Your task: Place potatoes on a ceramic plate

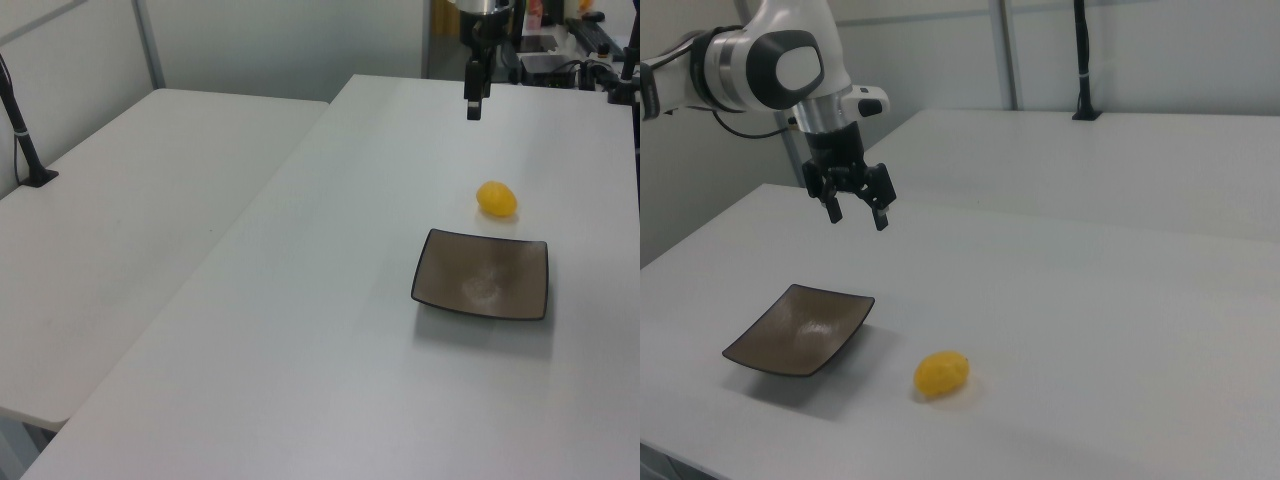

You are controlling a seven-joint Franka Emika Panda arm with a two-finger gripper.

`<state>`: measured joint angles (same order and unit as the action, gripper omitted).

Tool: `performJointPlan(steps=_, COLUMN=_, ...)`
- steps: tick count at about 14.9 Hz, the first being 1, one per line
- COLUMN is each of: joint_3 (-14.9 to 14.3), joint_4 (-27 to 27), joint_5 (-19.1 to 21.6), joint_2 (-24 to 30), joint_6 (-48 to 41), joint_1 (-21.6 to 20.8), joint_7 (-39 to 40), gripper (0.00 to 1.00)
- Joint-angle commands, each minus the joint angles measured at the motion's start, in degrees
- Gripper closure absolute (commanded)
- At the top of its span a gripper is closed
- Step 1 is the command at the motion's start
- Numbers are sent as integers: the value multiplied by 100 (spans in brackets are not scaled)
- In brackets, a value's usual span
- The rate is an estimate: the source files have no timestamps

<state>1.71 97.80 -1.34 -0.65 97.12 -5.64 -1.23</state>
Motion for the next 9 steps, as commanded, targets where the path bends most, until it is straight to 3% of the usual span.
performJointPlan(steps=1, joint_3=-127, joint_4=125, joint_5=-59, joint_2=109, joint_6=79, joint_1=-43, joint_7=35, gripper=0)
performJointPlan(steps=9, joint_3=-127, joint_4=116, joint_5=19, joint_2=143, joint_6=325, joint_1=124, joint_7=-18, gripper=0)
